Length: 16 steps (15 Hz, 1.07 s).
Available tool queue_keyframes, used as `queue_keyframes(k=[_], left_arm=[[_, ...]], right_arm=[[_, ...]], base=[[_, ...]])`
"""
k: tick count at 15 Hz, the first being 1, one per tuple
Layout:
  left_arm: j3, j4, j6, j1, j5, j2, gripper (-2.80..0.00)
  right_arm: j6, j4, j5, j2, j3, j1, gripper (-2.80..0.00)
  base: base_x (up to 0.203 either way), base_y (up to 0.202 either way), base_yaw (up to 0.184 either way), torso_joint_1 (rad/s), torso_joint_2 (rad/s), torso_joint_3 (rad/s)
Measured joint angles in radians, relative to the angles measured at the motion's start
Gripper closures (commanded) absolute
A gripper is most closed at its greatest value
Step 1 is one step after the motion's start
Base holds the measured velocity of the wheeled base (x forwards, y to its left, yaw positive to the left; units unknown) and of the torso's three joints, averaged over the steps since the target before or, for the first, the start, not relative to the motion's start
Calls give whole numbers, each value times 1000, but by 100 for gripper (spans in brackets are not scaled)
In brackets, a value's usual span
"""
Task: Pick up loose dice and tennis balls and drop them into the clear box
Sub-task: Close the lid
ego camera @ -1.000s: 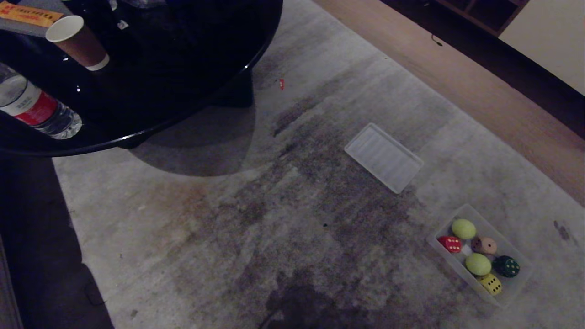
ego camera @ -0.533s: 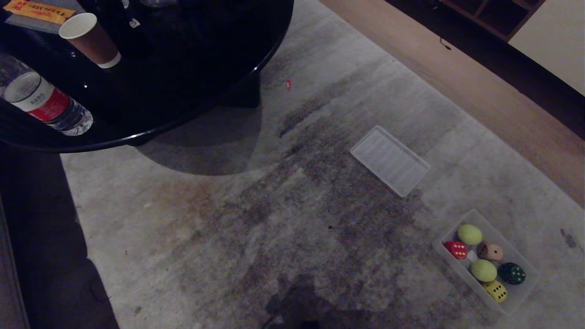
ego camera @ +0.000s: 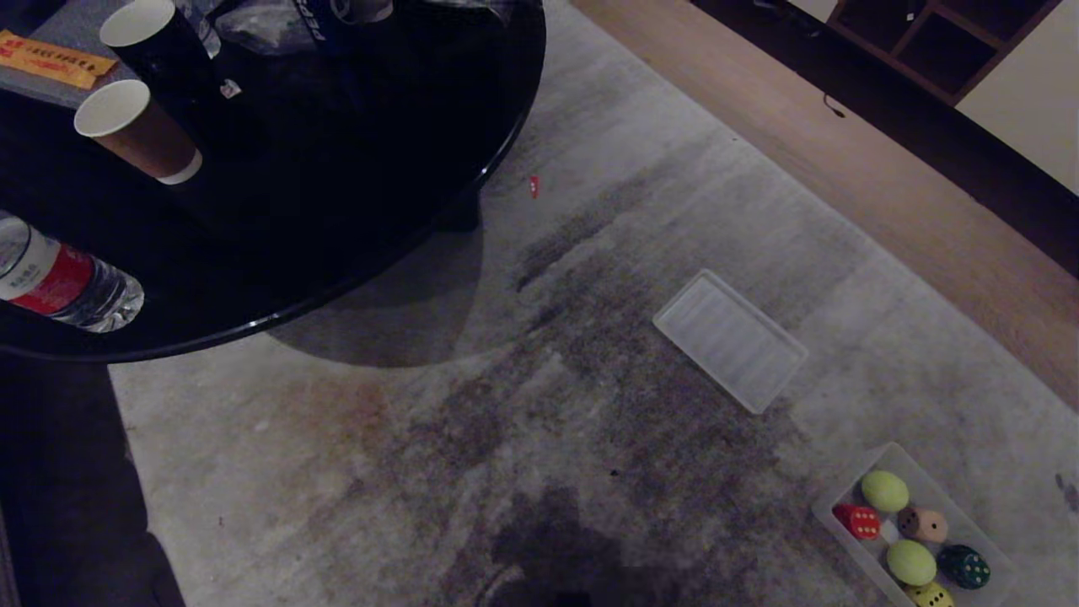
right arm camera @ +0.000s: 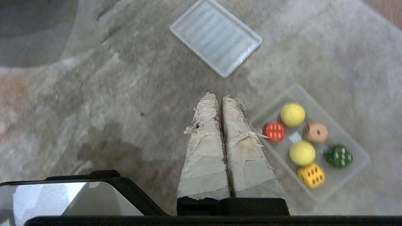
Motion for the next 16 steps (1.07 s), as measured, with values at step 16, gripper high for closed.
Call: queue_keyframes(k=[16], left_arm=[[0, -1, -23, 0, 3, 0, 0]], right_arm=[[4, 0, -1, 0, 0, 0, 0]], base=[[17, 0, 0, 3, 2, -103]])
